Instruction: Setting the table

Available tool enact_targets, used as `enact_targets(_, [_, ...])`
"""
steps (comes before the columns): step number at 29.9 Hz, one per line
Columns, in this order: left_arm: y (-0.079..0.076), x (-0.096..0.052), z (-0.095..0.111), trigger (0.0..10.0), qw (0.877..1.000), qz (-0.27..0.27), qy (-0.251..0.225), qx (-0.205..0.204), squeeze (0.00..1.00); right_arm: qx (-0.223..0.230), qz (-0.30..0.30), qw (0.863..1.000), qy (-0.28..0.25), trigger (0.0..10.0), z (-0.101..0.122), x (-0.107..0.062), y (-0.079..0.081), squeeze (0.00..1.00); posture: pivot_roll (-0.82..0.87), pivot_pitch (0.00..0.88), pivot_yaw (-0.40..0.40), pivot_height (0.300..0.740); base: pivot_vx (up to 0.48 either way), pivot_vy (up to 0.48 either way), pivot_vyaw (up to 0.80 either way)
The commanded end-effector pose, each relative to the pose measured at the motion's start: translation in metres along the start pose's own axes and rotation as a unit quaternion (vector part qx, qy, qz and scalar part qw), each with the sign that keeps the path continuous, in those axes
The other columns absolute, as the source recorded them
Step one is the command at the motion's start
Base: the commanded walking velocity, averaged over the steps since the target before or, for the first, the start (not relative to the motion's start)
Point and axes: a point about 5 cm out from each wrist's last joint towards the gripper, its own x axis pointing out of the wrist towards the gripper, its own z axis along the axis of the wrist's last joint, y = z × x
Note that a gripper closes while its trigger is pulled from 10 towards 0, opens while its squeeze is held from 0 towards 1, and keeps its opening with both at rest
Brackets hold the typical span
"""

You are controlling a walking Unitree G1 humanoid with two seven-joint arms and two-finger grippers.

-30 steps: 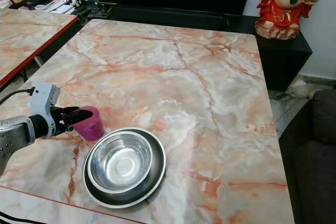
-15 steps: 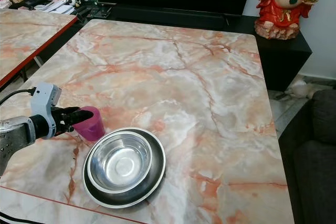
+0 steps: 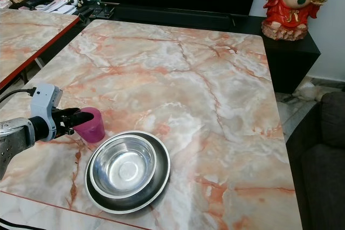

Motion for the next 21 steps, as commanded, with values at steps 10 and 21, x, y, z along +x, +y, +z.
enact_targets(10, [-0.008,0.001,-0.008,10.0,0.997,-0.009,0.029,0.077,0.0,-0.004,0.005,1.0,0.015,10.0,-0.011,-0.003,0.004,0.0,0.03,0.153,0.006,0.74,0.0,0.0,0.0])
enact_targets(21, [-0.002,-0.001,0.003,10.0,0.996,0.016,0.003,0.084,0.0,-0.004,0.006,1.0,0.017,10.0,-0.013,-0.003,0.006,0.0,0.03,0.152,0.005,0.74,0.0,0.0,0.0])
